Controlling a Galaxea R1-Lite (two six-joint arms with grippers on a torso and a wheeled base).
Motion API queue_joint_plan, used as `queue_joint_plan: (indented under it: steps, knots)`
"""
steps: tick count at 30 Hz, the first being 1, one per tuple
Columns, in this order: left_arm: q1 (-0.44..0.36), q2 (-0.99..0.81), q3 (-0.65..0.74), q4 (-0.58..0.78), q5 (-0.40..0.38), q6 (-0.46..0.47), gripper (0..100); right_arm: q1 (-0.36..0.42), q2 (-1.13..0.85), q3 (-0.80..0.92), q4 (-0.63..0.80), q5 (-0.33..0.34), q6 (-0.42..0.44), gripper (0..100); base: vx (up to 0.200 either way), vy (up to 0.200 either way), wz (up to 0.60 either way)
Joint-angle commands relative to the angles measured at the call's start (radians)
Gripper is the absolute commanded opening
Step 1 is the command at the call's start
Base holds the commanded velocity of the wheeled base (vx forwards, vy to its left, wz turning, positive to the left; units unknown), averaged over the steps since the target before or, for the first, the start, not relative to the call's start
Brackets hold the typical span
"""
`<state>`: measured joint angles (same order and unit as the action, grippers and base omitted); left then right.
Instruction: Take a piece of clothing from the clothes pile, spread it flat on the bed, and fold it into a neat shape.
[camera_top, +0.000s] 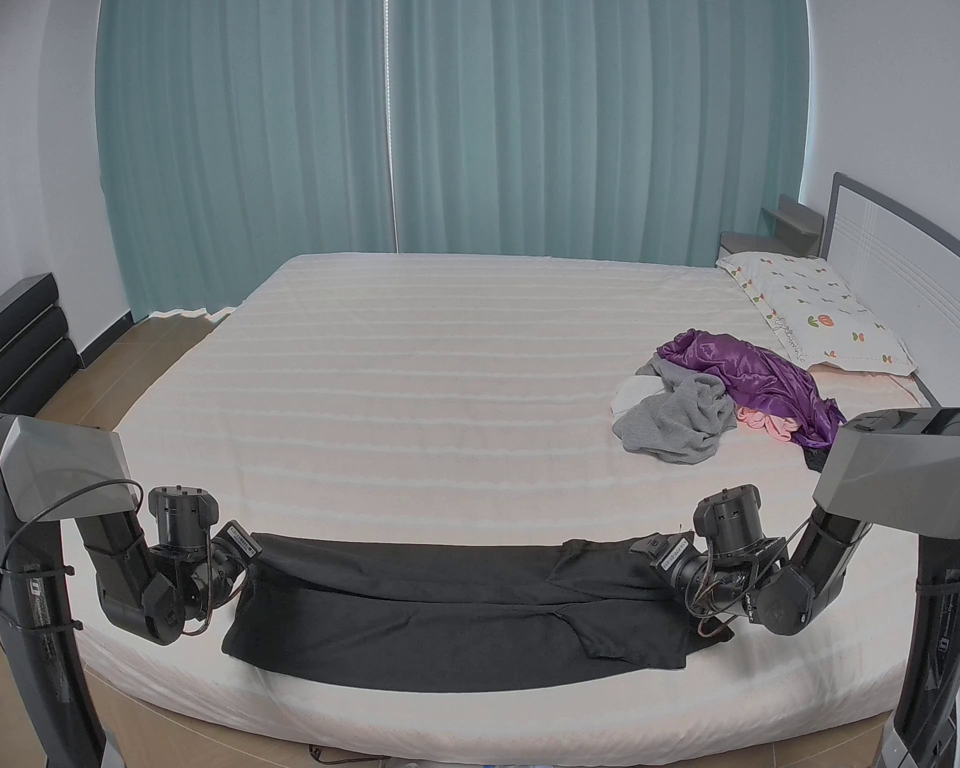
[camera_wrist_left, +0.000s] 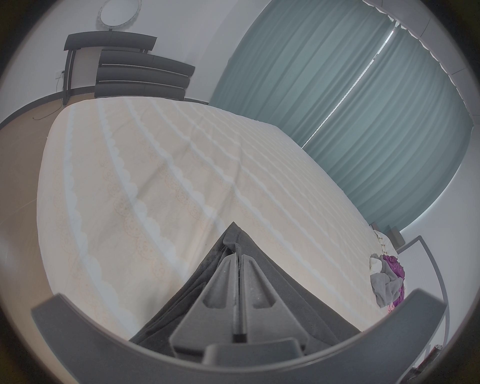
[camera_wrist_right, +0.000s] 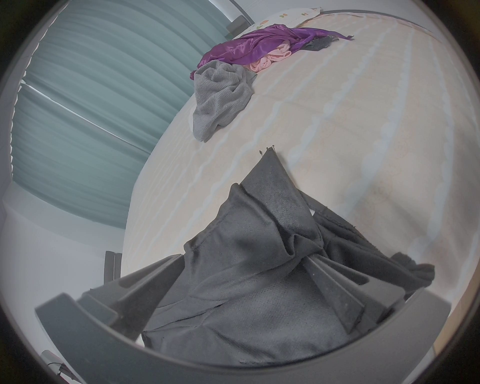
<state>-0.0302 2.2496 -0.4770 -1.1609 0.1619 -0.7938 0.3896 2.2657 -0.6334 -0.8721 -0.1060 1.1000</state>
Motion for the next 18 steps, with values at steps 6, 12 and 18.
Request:
queue_joint_plan:
  steps: [6,12,18]
  knots:
    - [0.001,-0.001,0.0,0.0,0.001,-0.001,0,0.003,0.047,-0.022,0.007,-0.037,-0.003,0,0.0,0.0,0.0]
    - [0.0,-0.002,0.0,0.0,0.001,-0.001,0,0.002,0.026,-0.012,0.018,-0.041,-0.005,0,0.0,0.0,0.0]
    - [0.001,-0.002,-0.012,0.0,0.001,0.001,0,-0.008,0.005,-0.023,0.015,-0.041,-0.003,0,0.0,0.0,0.0]
